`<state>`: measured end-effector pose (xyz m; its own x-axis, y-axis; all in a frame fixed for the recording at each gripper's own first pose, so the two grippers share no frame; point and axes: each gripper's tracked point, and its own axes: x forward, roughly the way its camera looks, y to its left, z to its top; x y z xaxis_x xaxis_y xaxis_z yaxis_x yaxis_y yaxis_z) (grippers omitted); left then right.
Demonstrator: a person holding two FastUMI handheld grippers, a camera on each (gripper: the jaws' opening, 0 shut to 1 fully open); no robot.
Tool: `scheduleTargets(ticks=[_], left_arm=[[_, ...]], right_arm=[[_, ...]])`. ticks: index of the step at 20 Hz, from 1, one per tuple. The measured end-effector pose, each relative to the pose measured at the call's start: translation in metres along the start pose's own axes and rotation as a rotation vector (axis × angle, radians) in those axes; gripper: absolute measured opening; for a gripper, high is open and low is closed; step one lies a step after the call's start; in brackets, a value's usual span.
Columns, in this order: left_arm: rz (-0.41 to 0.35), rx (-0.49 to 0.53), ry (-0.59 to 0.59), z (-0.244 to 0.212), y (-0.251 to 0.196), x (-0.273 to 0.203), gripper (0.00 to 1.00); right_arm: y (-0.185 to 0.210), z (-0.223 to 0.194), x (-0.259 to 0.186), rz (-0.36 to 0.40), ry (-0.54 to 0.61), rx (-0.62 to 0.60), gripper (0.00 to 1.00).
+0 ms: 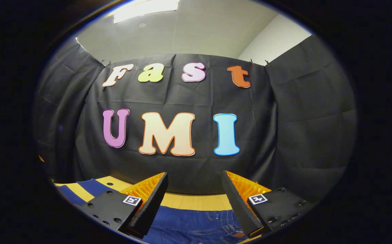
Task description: Grasp the waist and the cuffs of the jeans and fold them to make the two legs overlap; first hold the waist and fold one-third of the jeans toward the cuffs, then hold the cuffs and fold the remaining one-third in the same direction to finish folding.
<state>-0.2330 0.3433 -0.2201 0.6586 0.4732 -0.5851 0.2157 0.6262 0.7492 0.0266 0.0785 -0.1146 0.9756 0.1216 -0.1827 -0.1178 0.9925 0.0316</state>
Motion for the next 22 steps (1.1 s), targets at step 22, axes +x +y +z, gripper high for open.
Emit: scheduleTargets(ticks=[22], left_arm=[[-0.551, 0.753, 0.088, -0.135, -0.104, 0.036, 0.88]], right_arm=[[0.001, -0.059, 0.005, -0.117, 0.133, -0.059, 0.99]])
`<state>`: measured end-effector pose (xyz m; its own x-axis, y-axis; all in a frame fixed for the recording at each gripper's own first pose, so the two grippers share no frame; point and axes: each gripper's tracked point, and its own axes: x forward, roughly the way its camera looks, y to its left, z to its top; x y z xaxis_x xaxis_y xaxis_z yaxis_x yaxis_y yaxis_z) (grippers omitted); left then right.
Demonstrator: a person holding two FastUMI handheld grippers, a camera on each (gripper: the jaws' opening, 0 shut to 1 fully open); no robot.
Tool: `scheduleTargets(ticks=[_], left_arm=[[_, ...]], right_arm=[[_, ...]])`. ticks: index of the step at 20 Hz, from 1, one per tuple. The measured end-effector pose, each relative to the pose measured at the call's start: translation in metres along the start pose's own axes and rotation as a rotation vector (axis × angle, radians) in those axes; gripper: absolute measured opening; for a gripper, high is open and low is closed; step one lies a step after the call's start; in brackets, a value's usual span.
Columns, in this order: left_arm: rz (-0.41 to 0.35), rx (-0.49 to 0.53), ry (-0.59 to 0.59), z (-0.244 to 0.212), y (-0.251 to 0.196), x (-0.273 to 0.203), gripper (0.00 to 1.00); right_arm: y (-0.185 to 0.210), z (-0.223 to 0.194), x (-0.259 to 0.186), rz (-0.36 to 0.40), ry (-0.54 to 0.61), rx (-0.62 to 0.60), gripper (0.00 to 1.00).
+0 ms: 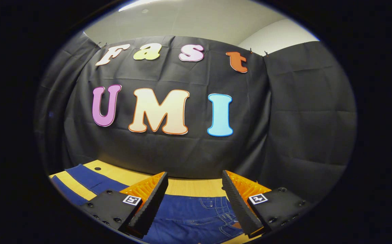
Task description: Grasp the waist and the cuffs of the jeans and fold them to make the two legs overlap; first hold the waist and fold one-third of the jeans toward the cuffs, then hold the cuffs and fold the remaining one-third in the same direction to finish folding.
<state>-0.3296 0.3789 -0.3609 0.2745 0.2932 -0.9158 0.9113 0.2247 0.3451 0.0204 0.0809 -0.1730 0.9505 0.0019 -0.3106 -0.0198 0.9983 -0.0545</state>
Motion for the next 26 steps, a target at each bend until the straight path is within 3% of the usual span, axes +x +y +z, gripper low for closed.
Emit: scheduleTargets(ticks=[5, 9, 12, 13, 14, 15, 17, 19, 22, 26], left_arm=[[-0.058, 0.059, -0.008, 0.001, 0.008, 0.011, 0.88], [-0.048, 0.046, -0.018, -0.001, 0.021, 0.025, 0.85], [-0.025, 0.072, -0.02, 0.003, 0.027, 0.033, 0.69], [-0.042, 0.071, -0.024, 0.002, 0.021, 0.034, 0.55], [-0.035, 0.057, -0.031, 0.003, 0.018, 0.036, 0.51], [-0.01, 0.055, -0.031, 0.002, 0.017, 0.037, 0.27], [0.007, 0.035, -0.037, -0.002, 0.012, 0.04, 0.11], [0.042, -0.034, -0.025, -0.007, 0.012, 0.043, 0.04], [0.022, -0.105, -0.016, -0.005, 0.011, 0.042, 0.02], [0.037, -0.016, 0.0, -0.005, 0.011, 0.044, 0.0]], right_arm=[[-0.002, -0.006, -0.001, -0.023, 0.012, -0.005, 0.99], [0.003, -0.009, -0.006, -0.027, 0.011, -0.032, 0.99], [0.003, -0.014, -0.011, -0.045, 0.026, -0.055, 0.99], [0.0, -0.015, -0.013, -0.054, 0.029, -0.071, 0.99], [-0.004, -0.017, -0.017, -0.063, 0.033, -0.094, 1.0], [-0.007, -0.02, -0.022, -0.067, 0.039, -0.123, 0.99], [-0.015, -0.032, -0.033, -0.061, 0.065, -0.221, 0.99], [-0.027, -0.047, -0.045, -0.033, 0.089, -0.379, 1.0], [-0.041, -0.081, -0.059, 0.072, 0.122, -0.674, 0.99], [-0.064, -0.168, -0.071, 0.282, 0.232, -1.024, 0.99]])
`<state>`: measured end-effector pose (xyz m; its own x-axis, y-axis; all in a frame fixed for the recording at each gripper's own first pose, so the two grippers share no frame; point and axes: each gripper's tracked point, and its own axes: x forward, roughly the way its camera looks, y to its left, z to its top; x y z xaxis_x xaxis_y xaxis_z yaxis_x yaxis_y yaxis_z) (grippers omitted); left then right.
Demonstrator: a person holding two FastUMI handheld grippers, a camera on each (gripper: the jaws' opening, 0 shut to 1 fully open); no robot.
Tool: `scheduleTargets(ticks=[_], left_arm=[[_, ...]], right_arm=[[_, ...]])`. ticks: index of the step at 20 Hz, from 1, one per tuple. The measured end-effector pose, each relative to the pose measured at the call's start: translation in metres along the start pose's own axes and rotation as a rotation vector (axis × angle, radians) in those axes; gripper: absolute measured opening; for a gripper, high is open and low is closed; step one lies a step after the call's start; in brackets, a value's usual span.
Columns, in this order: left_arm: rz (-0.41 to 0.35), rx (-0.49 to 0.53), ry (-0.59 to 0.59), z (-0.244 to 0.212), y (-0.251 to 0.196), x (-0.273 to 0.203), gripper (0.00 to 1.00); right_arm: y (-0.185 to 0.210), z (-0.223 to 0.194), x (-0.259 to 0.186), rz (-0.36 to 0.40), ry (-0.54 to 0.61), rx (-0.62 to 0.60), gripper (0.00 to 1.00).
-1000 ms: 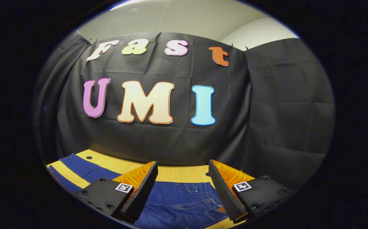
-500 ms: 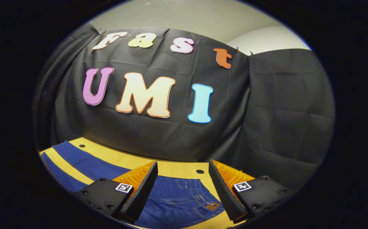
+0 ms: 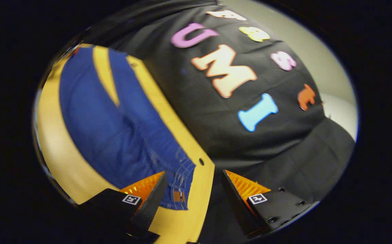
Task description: Grasp the waist and the cuffs of the jeans and fold them to make the two legs overlap; first hold the waist and fold one-third of the jeans toward the cuffs, then hold the cuffs and fold the remaining one-third in the same direction to finish folding.
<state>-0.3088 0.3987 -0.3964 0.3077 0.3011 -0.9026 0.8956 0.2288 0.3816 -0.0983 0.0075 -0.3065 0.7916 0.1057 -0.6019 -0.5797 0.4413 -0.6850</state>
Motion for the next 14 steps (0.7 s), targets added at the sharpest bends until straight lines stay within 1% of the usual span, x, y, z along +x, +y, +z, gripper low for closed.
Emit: scheduleTargets(ticks=[2, 3, 5, 6, 8, 11, 13, 14], left_arm=[[0.022, 0.05, -0.002, -0.002, 0.002, 0.0, 0.0], [0.027, 0.065, 0.006, -0.002, 0.003, 0.0, 0.0], [0.028, 0.063, 0.027, -0.003, 0.002, -0.002, 0.0], [0.026, 0.058, 0.035, -0.002, 0.002, -0.001, 0.0], [0.027, 0.05, 0.051, -0.003, 0.003, -0.002, 0.0], [0.032, 0.064, 0.06, -0.003, 0.004, -0.002, 0.0], [0.028, 0.066, 0.064, -0.003, 0.003, -0.002, 0.0], [0.026, 0.064, 0.064, -0.003, 0.003, -0.002, 0.0]], right_arm=[[0.025, -0.038, 0.011, 0.092, 0.028, -0.172, 0.99], [0.036, -0.057, 0.018, 0.139, 0.047, -0.236, 0.99], [0.058, -0.084, 0.024, 0.231, 0.066, -0.316, 0.99], [0.064, -0.09, 0.024, 0.261, 0.069, -0.352, 0.99], [0.076, -0.102, 0.023, 0.31, 0.065, -0.385, 0.99], [0.091, -0.116, 0.03, 0.379, 0.079, -0.442, 1.0], [0.091, -0.112, 0.031, 0.399, 0.044, -0.491, 1.0], [0.097, -0.113, 0.033, 0.43, 0.039, -0.498, 0.96]])
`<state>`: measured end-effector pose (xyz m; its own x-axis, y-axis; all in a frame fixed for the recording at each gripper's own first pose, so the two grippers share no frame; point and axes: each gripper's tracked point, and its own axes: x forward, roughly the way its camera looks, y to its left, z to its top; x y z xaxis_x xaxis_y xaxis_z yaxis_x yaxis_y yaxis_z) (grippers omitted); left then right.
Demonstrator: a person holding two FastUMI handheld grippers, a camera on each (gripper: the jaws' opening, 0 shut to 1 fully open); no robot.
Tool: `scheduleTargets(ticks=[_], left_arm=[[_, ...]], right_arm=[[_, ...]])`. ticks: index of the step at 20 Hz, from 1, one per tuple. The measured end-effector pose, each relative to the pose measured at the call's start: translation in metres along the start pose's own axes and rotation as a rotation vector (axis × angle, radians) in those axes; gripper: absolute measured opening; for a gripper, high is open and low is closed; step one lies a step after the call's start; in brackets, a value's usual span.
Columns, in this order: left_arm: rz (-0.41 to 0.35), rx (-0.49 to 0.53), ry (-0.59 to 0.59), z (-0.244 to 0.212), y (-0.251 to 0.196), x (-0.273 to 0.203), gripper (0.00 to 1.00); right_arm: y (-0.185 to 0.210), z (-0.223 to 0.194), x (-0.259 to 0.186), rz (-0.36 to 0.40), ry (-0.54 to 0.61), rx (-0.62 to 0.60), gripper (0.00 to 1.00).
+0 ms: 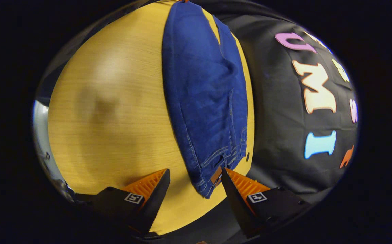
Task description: Grasp the waist and the cuffs of the jeans and fold them to make the two legs overlap; first hold the waist and fold one-third of the jeans toward the cuffs, then hold the cuffs and fold the remaining one-third in the same direction to finish folding.
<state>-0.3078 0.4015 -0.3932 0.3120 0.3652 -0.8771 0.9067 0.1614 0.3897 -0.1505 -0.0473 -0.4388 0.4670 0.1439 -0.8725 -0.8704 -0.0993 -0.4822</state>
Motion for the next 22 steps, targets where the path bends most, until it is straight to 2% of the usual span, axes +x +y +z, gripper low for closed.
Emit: scheduleTargets(ticks=[1, 2, 6, 7, 9, 10, 11, 14, 16, 18, 21, 22], left_arm=[[0.0, 0.0, 0.0, -0.001, 0.0, 0.0, 0.0], [0.001, 0.006, 0.0, 0.0, 0.0, 0.001, 0.0], [0.009, 0.045, 0.0, 0.001, 0.001, 0.0, 0.0], [0.007, 0.044, -0.001, 0.0, 0.001, 0.0, 0.0], [0.006, 0.04, -0.001, -0.001, 0.0, 0.0, 0.0], [0.008, 0.041, -0.001, 0.0, 0.001, 0.0, 0.0], [0.011, 0.038, 0.001, 0.0, 0.001, 0.0, 0.0], [0.027, 0.025, 0.006, 0.0, 0.002, 0.0, 0.0], [0.033, 0.023, 0.007, 0.001, 0.003, 0.0, 0.0], [0.033, 0.018, 0.006, 0.001, 0.003, 0.001, 0.0], [0.027, 0.015, 0.005, 0.001, 0.003, 0.002, 0.0], [0.025, 0.014, 0.005, 0.001, 0.003, 0.002, 0.0]], right_arm=[[0.0, 0.0, 0.002, 0.0, -0.013, -0.019, 0.95], [-0.004, 0.003, 0.006, 0.0, -0.03, -0.033, 0.87], [-0.019, 0.006, 0.028, -0.019, -0.029, -0.001, 0.86], [-0.022, 0.008, 0.033, -0.03, -0.032, -0.005, 0.89], [-0.025, 0.012, 0.042, -0.046, -0.035, -0.028, 0.89], [-0.027, 0.013, 0.044, -0.054, -0.029, -0.036, 0.83], [-0.025, 0.013, 0.047, -0.044, -0.014, -0.031, 0.86], [-0.013, 0.012, 0.05, -0.017, 0.024, -0.033, 0.63], [-0.009, 0.012, 0.049, -0.02, 0.043, -0.044, 0.36], [-0.005, 0.01, 0.052, 0.003, 0.061, -0.003, 0.43], [-0.007, 0.012, 0.049, -0.015, 0.069, 0.015, 0.05], [-0.013, 0.022, 0.043, -0.031, 0.057, 0.014, 0.05]])
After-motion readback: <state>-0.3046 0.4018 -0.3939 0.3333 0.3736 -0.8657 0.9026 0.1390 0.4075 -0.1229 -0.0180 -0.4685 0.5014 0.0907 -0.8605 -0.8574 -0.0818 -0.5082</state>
